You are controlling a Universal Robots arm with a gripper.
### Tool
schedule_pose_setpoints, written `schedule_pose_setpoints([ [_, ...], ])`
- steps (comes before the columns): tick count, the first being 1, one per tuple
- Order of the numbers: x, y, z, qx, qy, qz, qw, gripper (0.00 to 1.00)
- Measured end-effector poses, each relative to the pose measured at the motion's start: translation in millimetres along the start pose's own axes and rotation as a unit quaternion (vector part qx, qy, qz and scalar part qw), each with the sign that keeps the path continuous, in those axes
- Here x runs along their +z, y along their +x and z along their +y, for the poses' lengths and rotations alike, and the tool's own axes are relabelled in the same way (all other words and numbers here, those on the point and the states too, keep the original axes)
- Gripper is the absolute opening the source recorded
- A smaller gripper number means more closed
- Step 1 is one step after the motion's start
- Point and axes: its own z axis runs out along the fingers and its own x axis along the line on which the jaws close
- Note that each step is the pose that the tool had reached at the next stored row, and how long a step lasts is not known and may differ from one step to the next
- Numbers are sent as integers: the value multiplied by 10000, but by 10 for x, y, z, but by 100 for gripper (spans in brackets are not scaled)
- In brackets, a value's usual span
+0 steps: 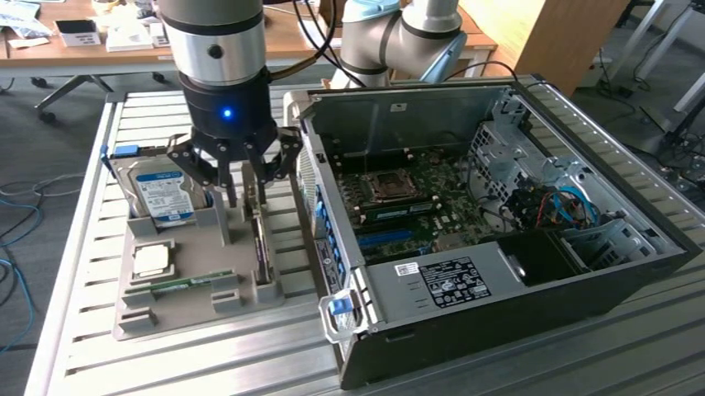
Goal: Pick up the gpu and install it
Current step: 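Pick up the gpu and move the gpu toward the slot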
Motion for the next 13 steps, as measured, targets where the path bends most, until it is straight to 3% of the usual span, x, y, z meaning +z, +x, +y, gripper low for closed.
schedule_pose_setpoints([
  [13,0,-20,2,0,0,0,10000,42],
])
